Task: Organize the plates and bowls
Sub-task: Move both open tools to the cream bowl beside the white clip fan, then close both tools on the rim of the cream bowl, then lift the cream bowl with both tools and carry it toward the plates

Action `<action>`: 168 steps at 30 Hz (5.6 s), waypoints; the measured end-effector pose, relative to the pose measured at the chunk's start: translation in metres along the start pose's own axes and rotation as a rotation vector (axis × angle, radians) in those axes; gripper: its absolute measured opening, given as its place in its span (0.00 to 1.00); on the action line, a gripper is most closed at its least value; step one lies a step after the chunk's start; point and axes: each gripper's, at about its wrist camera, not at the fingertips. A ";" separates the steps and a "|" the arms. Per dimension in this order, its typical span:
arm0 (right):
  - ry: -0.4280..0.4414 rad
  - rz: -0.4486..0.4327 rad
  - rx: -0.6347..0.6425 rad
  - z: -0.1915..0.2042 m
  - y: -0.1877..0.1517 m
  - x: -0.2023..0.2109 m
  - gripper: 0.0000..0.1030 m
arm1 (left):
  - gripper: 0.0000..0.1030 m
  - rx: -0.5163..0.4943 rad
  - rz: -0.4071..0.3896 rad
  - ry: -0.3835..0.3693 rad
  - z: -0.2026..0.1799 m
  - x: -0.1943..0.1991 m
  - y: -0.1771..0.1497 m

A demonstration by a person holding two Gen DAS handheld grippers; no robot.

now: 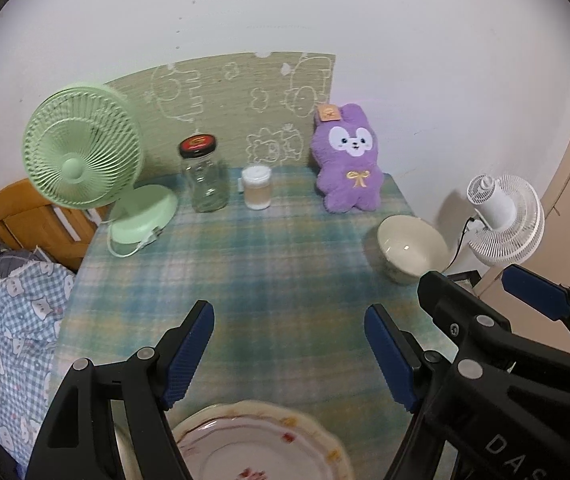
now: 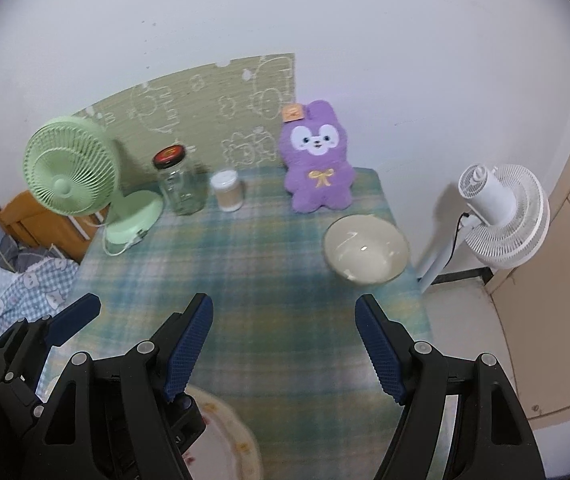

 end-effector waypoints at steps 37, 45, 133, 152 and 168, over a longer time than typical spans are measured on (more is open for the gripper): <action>-0.082 0.096 -0.096 -0.153 0.032 -0.176 0.66 | 0.65 -0.035 0.084 0.016 -0.130 -0.199 0.045; -0.106 0.118 -0.116 -0.165 0.022 -0.204 0.57 | 0.38 -0.026 0.137 -0.010 -0.128 -0.234 0.039; -0.117 0.010 -0.081 -0.009 0.000 -0.007 0.19 | 0.18 -0.068 0.015 -0.054 -0.019 -0.028 0.008; -0.105 0.019 -0.057 0.099 -0.039 0.016 0.19 | 0.18 -0.048 0.017 -0.049 0.080 0.012 -0.027; -0.056 0.057 -0.028 0.175 -0.076 0.013 0.19 | 0.19 -0.016 0.053 -0.014 0.155 0.021 -0.067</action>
Point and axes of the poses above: each gripper's, at about its wrist camera, not at the fingertips, and x roughly against the way its jaws point, z to its left, y to its top, and after that the axes turned 3 degrees about x, right-handed
